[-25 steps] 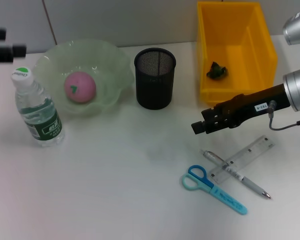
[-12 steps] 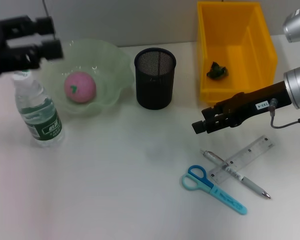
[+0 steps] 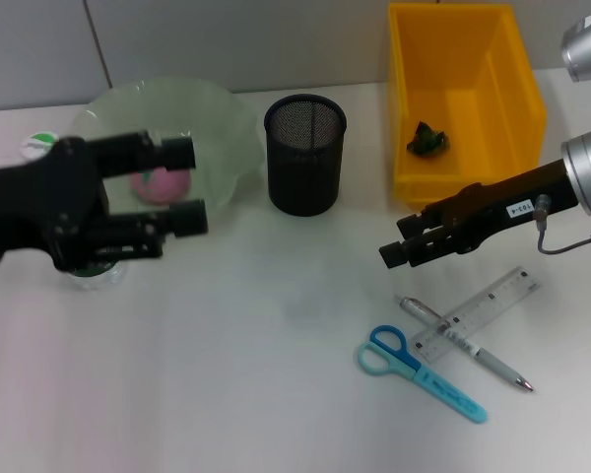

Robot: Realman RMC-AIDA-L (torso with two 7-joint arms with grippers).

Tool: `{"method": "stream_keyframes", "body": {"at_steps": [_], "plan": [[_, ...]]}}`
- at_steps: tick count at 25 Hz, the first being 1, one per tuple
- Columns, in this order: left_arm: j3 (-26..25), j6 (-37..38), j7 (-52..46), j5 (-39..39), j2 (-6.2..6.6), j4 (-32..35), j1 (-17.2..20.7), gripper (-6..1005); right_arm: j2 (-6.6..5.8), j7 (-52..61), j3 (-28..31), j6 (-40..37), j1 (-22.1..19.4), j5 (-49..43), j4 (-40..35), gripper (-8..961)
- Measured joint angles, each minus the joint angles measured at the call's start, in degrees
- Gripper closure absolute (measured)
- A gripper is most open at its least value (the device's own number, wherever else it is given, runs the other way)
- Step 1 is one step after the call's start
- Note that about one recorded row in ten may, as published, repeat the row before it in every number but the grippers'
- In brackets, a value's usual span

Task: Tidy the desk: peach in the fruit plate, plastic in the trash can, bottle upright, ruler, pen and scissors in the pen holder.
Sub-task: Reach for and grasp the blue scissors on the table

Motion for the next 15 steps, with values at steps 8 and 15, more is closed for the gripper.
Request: {"method": "stream_keyframes", "body": {"at_steps": [8,15], "plan": [[0.75,-3.62,10.6,3.29,-0.79,-8.94,1.53,237,0.01,0.24,0.0,-0.59,-0.02,-0.08,0.0,232],[0.84,-6.1,18.58,6.61,-1.05,-14.63,2.83,240,-0.38,0.95,0.01,-1.63,0.42,-0.61,-0.23,231]]}}
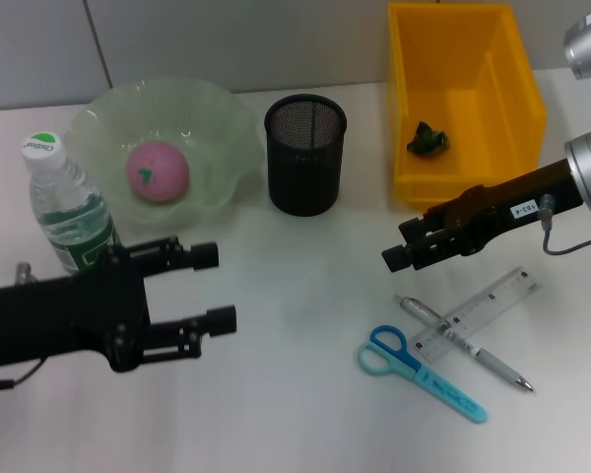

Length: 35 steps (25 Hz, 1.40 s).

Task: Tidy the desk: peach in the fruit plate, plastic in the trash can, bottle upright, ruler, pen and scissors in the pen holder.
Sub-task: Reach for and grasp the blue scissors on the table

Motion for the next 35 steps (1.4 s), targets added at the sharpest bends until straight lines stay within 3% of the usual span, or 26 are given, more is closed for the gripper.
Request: {"method": "stream_keyframes", "body": {"at_steps": [8,14,24,30,35], "plan": [[2.12,-7.52,8.11,4.21,-0.08,-3.17,2.98,241,-0.12,1.36,0.0,-0.02,1.03,-1.72,-0.03,232],[2.12,-8.47,10.93,7.89,0.13,-3.61,3.51,241,-0.02,3.69,-0.76,-1.24,1.89,-2.33,-1.38,232],[2.1,-8.51,12.46,9.99,0.47,-3.21,4.04,242,1.25,23.34,-12.58,-6.98,2.8,-2.88,-16.37,231],[2.1,-8.87,12.56,10.08,0.39,-3.2,3.51,242,3.08,35.66,-21.83,-12.64,5.44,-9.63,-24.63,231],[2.1,-9.89,12.19,10.13,0.26,-3.3,2.99,242,5.47,40.88,-24.2,-17.85,9.88,-17.39,-25.18,232]]}}
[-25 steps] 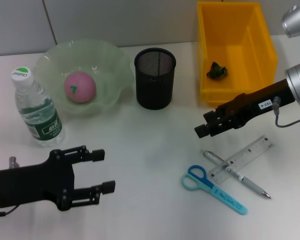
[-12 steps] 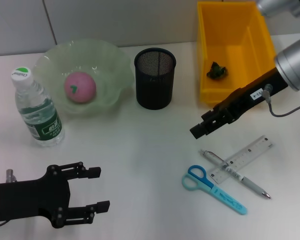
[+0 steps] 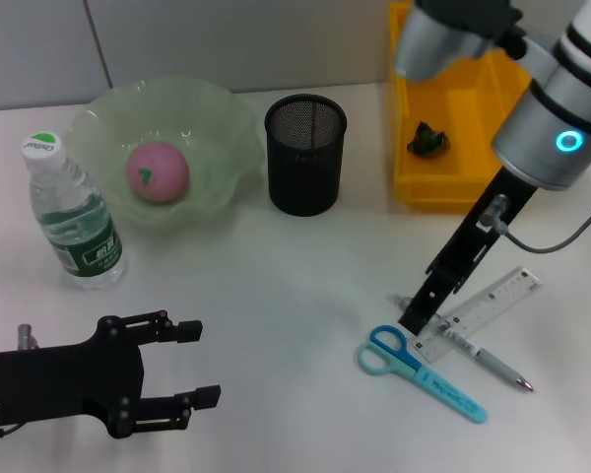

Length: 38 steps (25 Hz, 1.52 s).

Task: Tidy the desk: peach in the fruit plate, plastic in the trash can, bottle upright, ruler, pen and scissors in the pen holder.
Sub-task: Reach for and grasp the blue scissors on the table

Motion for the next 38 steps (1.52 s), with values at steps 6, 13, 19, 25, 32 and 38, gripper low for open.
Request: {"method": "stream_keyframes", "body": {"at_steps": [6,13,19,25,32,38], "plan": [[-0.13,-0.3,-0.36,0.0,-0.03,-0.2,-0.09,241,1.54,3.39,-2.24,-2.63,2.79,-6.34,1.51,232],[-0.09,-0.63,-0.83,0.0,-0.04,-0.34,-0.11,241,1.82,5.63,-8.1,-2.35,2.79,-6.32,4.04,231],[-0.05,-0.75,-1.07,0.0,-0.03,-0.35,-0.07,242,2.06,6.07,-9.91,-0.55,2.28,-5.76,6.16,231],[0.0,-1.26,-1.09,0.0,-0.03,-0.35,-0.04,241,2.11,5.16,-12.51,2.56,2.03,-2.86,9.29,232],[0.0,-1.35,-1.1,0.0,0.0,-0.35,0.07,241,2.08,4.05,-13.43,4.01,1.76,-2.13,11.15,232],[-0.1,-1.37,-1.1,0.0,0.0,-0.35,0.15,241,2.04,3.06,-13.55,5.74,1.54,-2.12,13.53,231]]}}
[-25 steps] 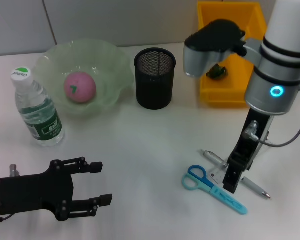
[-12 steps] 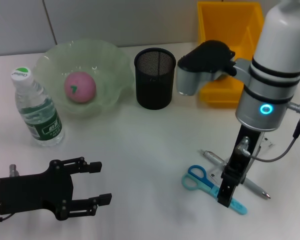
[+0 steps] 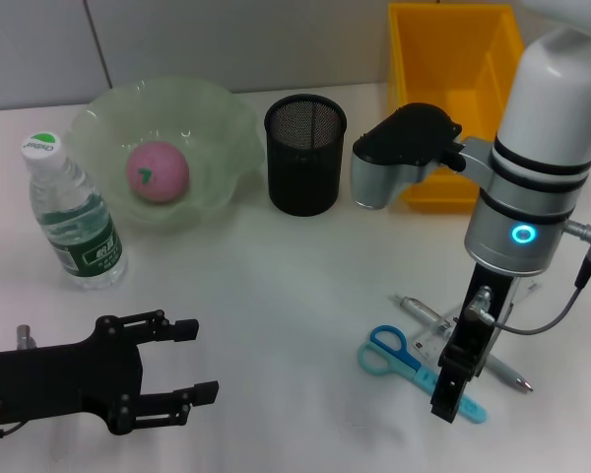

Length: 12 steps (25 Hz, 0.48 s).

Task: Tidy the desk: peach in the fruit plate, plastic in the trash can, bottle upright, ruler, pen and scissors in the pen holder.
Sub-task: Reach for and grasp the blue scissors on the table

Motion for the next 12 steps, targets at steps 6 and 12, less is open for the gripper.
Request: {"method": "stream_keyframes", "body": {"at_steps": [6,12], "plan": [[-0.17,-0.06,0.0,0.0,-0.03,0.0,0.05,242,0.0,-0.74,-0.08,0.98,-0.05,0.0,1.08,231],[-0.33,-0.13,0.0,0.0,-0.03,0.0,0.11,242,0.0,-1.22,-1.06,2.4,-0.04,0.0,1.85,232]]}}
